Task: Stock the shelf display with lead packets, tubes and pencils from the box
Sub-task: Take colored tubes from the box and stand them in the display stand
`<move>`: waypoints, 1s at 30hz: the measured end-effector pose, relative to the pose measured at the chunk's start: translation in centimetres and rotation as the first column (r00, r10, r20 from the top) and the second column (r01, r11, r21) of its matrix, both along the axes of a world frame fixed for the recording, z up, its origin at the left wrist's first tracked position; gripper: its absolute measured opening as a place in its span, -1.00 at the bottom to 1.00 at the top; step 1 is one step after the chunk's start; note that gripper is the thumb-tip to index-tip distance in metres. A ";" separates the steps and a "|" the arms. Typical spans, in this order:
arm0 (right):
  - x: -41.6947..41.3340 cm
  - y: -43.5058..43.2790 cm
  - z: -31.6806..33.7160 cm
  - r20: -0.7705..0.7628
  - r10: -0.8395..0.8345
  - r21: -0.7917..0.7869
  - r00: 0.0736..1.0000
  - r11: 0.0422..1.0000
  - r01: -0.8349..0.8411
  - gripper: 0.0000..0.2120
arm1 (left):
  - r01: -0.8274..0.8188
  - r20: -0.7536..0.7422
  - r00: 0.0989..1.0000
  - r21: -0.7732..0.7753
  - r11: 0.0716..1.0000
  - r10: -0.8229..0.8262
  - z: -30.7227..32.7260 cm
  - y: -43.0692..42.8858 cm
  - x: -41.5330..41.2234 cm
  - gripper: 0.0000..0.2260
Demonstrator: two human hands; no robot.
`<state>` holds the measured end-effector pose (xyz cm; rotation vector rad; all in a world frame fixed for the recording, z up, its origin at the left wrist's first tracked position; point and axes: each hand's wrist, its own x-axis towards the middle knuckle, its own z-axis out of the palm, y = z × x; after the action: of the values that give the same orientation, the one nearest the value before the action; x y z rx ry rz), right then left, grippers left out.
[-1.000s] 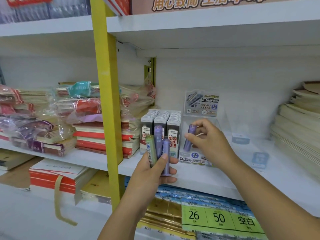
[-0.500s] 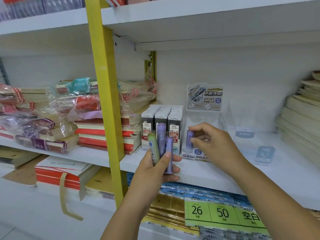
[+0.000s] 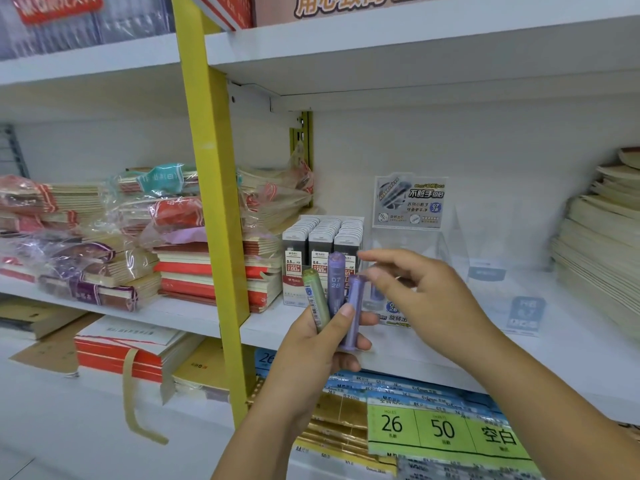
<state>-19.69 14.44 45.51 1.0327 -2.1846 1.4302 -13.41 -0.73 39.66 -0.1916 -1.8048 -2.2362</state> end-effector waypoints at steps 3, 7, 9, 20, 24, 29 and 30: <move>0.4 -0.6 -0.4 0.184 0.132 -0.050 0.974 0.991 -0.125 -0.72 | 0.015 0.006 1.000 0.003 1.000 -0.015 0.1 0.1 0.1 -0.60; 0.0 -0.3 -0.3 0.249 0.147 -0.087 0.957 0.988 -0.129 -0.76 | 0.020 0.012 1.000 -0.002 1.000 -0.020 0.2 0.1 0.1 -0.60; -0.3 0.0 -0.2 0.249 0.154 -0.130 0.956 0.984 -0.124 -0.77 | 0.030 0.017 0.999 0.015 0.999 -0.030 0.1 0.1 0.1 -0.62; -0.8 0.2 -0.4 0.317 0.272 -0.269 0.909 0.944 -0.189 -0.83 | 0.033 0.043 0.998 0.057 0.998 -0.035 0.0 0.0 -0.3 -0.64; -1.3 0.7 0.3 0.109 0.038 -0.412 0.993 0.911 0.010 -0.83 | -0.008 0.074 0.997 0.011 1.000 0.008 0.0 -0.1 -0.5 -0.60; -2.5 1.9 0.4 -0.146 -0.219 -0.175 0.965 0.966 0.193 -0.75 | -0.029 0.088 0.995 -0.099 0.995 0.038 -0.1 -0.3 -0.4 -0.59; -2.8 1.9 0.1 -0.148 -0.226 -0.122 0.963 0.970 0.209 -0.76 | -0.027 0.094 0.995 -0.111 0.993 0.038 -0.1 -0.3 -0.4 -0.58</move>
<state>-22.52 16.37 45.56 0.8129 -2.0139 1.3006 -13.82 -1.02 39.56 -0.0760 -1.9675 -2.1601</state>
